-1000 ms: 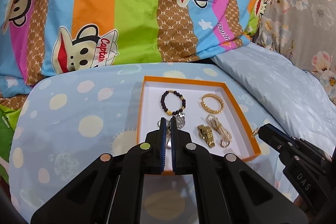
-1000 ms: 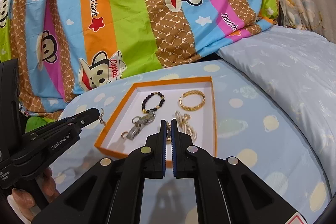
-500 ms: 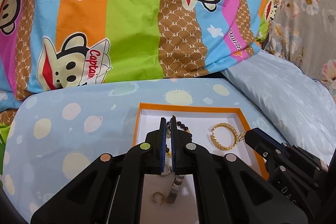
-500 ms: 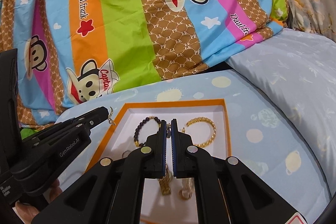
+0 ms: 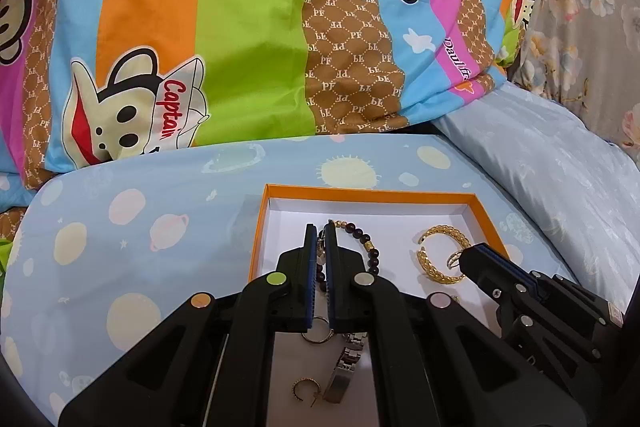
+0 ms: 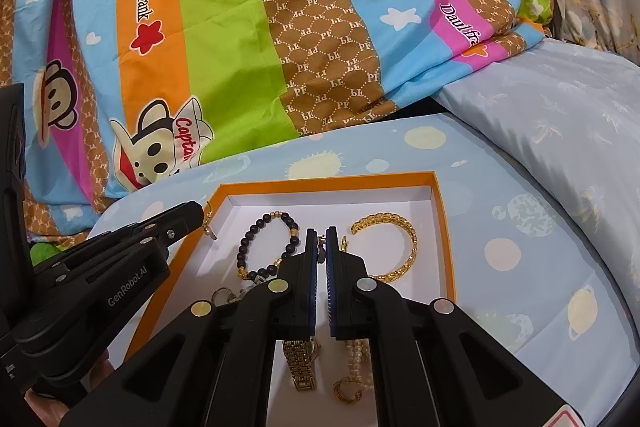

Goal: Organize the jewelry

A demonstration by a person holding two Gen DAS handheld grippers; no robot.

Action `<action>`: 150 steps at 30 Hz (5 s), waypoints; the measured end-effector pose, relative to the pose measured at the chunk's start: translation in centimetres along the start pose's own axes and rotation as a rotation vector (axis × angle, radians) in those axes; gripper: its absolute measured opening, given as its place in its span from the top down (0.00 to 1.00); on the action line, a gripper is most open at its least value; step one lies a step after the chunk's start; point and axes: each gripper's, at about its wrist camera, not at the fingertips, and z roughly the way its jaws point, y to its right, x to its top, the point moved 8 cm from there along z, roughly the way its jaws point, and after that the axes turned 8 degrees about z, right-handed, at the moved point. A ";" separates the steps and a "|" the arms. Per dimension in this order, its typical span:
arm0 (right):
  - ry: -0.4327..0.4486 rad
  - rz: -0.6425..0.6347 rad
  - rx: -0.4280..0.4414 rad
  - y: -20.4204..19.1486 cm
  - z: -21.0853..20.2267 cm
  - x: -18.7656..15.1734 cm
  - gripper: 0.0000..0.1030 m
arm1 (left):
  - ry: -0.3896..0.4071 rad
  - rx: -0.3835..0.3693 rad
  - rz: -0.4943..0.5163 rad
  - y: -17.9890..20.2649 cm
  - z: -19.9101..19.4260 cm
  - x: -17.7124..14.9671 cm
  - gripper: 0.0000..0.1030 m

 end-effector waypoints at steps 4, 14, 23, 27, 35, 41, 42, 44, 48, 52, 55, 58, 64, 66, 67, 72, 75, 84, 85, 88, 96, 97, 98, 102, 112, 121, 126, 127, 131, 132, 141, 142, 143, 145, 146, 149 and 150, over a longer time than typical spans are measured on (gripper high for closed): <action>-0.002 -0.003 -0.002 0.1 0.2 -0.1 0.96 | -0.009 0.001 0.002 0.1 0.4 -0.2 0.97; -0.017 -0.015 -0.012 0.2 0.9 -0.5 0.95 | -0.016 -0.002 -0.004 0.3 0.6 -0.5 0.96; 0.015 -0.007 -0.021 0.4 0.3 -0.2 0.72 | -0.002 0.010 0.002 0.4 0.4 -0.4 0.83; 0.014 -0.010 -0.020 0.4 0.3 -0.2 0.72 | -0.002 0.014 0.001 0.4 0.4 -0.4 0.83; 0.009 -0.007 -0.025 0.6 0.2 -0.4 0.72 | -0.002 0.016 0.003 0.3 0.4 -0.5 0.82; 0.015 -0.011 -0.036 0.8 -0.3 -0.9 0.70 | 0.004 0.041 0.022 0.3 0.0 -1.2 0.83; 0.015 -0.011 -0.038 0.9 -0.4 -1.1 0.70 | 0.004 0.041 0.020 0.3 -0.2 -1.5 0.83; 0.017 -0.009 -0.036 1.0 -0.9 -1.4 0.70 | 0.001 0.035 0.016 0.3 -0.6 -2.0 0.82; 0.016 0.003 -0.038 1.6 -2.4 -2.3 0.70 | 0.006 0.033 -0.001 0.1 -2.3 -3.4 0.82; 0.019 0.013 -0.036 1.9 -4.3 -3.6 0.70 | 0.005 0.036 -0.014 0.2 -3.8 -4.8 0.82; 0.019 0.014 -0.033 1.8 -5.7 -4.9 0.70 | -0.001 0.040 -0.014 0.4 -4.9 -6.2 0.82; 0.012 0.011 -0.036 1.7 -6.8 -6.3 0.70 | -0.006 0.037 -0.017 0.7 -6.0 -7.4 0.82; 0.031 0.007 -0.057 1.7 -8.9 -7.8 0.65 | -0.014 0.043 -0.007 1.4 -7.5 -9.3 0.82; 0.029 0.011 -0.063 1.8 -9.4 -8.3 0.65 | 0.001 0.060 0.010 1.7 -8.2 -9.5 0.82; 0.028 0.013 -0.063 1.9 -9.6 -8.6 0.65 | 0.006 0.064 0.015 1.8 -8.4 -9.6 0.81; 0.032 0.008 -0.080 1.9 -10.6 -9.5 0.64 | -0.013 0.057 0.005 2.0 -9.1 -10.6 0.77; 0.034 -0.012 -0.097 1.6 -11.0 -9.8 0.62 | -0.017 0.055 0.000 2.2 -9.4 -11.1 0.77; 0.055 -0.057 -0.139 1.0 -12.1 -10.6 0.49 | -0.003 0.077 0.009 2.6 -10.7 -11.7 0.67; 0.057 -0.058 -0.140 1.0 -12.2 -10.6 0.49 | 0.000 0.078 0.012 2.7 -10.8 -11.8 0.67; 0.059 -0.055 -0.144 1.1 -12.2 -10.6 0.48 | 0.001 0.086 0.022 2.9 -10.9 -11.8 0.67; 0.040 -0.025 -0.158 1.8 -11.8 -10.6 0.44 | -0.027 0.112 0.044 3.1 -10.2 -11.8 0.67; 0.037 -0.024 -0.158 1.8 -11.8 -10.6 0.44 | -0.027 0.115 0.045 3.1 -10.2 -11.8 0.67; 0.036 -0.023 -0.158 1.8 -11.8 -10.6 0.43 | -0.028 0.116 0.045 3.1 -10.2 -11.8 0.67; 0.037 -0.025 -0.157 1.8 -11.8 -10.6 0.42 | -0.035 0.126 0.037 2.9 -10.1 -11.9 0.67; 0.036 -0.025 -0.157 1.8 -11.7 -10.5 0.42 | -0.040 0.146 0.036 2.8 -10.0 -11.7 0.66; 0.039 -0.027 -0.163 1.9 -11.8 -10.5 0.42 | -0.039 0.153 0.038 2.7 -10.1 -11.6 0.66; 0.040 -0.027 -0.162 1.9 -11.8 -10.5 0.42 | -0.037 0.160 0.040 2.6 -10.1 -11.6 0.66; 0.040 -0.027 -0.163 1.9 -11.8 -10.5 0.42 | -0.037 0.161 0.040 2.6 -10.2 -11.5 0.66; 0.040 -0.027 -0.162 1.9 -11.8 -10.5 0.42 | -0.034 0.167 0.042 2.5 -10.2 -11.5 0.66; 0.040 -0.027 -0.162 1.9 -11.8 -10.5 0.42 | -0.033 0.169 0.043 2.5 -10.3 -11.5 0.66; 0.045 -0.027 -0.166 2.2 -12.0 -10.2 0.42 | -0.020 0.182 0.052 2.7 -10.6 -11.3 0.66; 0.044 -0.027 -0.169 2.2 -12.0 -10.1 0.42 | -0.023 0.179 0.053 2.7 -10.5 -11.3 0.66; 0.043 -0.028 -0.172 2.3 -12.0 -10.1 0.42 | -0.026 0.176 0.053 2.8 -10.4 -11.4 0.66; 0.043 -0.030 -0.176 2.3 -12.0 -10.1 0.42 | -0.031 0.172 0.052 2.8 -10.3 -11.5 0.66; 0.044 -0.029 -0.175 2.3 -12.0 -10.1 0.42 | -0.030 0.172 0.052 2.8 -10.3 -11.5 0.66; 0.045 -0.031 -0.177 2.2 -11.9 -10.1 0.42 | -0.029 0.173 0.052 2.8 -10.3 -11.5 0.66; 0.045 -0.032 -0.176 2.2 -11.9 -10.1 0.42 | -0.030 0.172 0.052 2.8 -10.3 -11.5 0.66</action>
